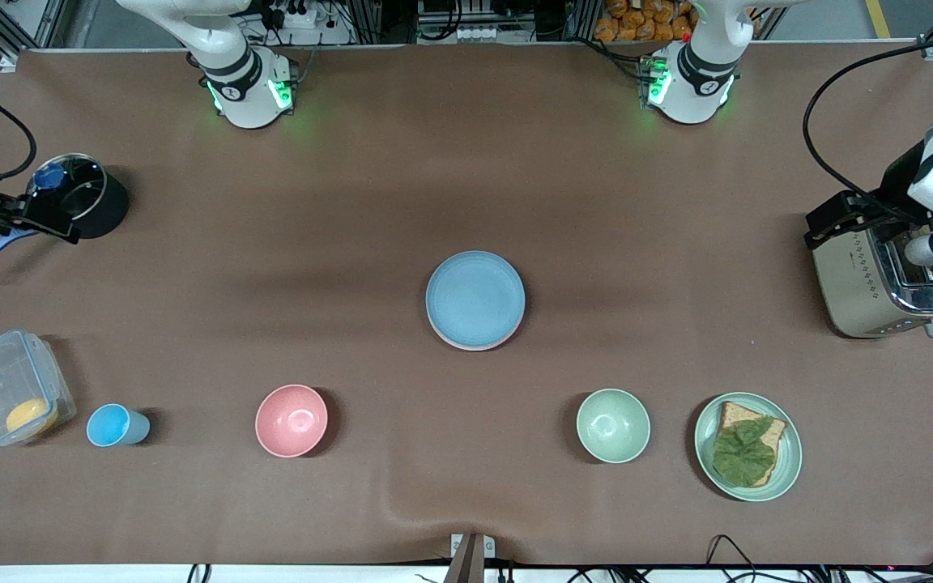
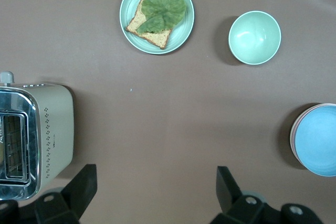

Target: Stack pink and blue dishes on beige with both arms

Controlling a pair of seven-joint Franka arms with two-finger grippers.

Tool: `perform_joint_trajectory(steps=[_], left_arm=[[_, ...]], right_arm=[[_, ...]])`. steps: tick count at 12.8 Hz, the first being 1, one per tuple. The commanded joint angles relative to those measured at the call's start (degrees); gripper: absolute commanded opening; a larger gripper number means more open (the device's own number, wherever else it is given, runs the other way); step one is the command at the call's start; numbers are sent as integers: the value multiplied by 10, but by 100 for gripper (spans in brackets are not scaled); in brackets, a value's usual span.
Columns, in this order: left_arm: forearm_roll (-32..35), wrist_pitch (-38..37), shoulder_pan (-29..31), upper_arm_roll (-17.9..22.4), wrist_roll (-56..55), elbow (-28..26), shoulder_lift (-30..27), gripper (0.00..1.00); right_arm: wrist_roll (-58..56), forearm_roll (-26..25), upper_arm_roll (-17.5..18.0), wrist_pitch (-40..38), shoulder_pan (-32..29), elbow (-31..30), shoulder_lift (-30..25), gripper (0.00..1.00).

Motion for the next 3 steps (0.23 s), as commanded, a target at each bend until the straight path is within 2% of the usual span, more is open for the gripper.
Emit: perform_joint_trajectory(steps=[1, 3], left_arm=[[-6, -29, 2, -1, 14, 20, -2, 100], [0, -47, 1, -1, 14, 20, -1, 100]], right_arm=[[10, -1, -4, 0, 3, 3, -8, 100], [10, -1, -5, 1, 4, 3, -8, 100]])
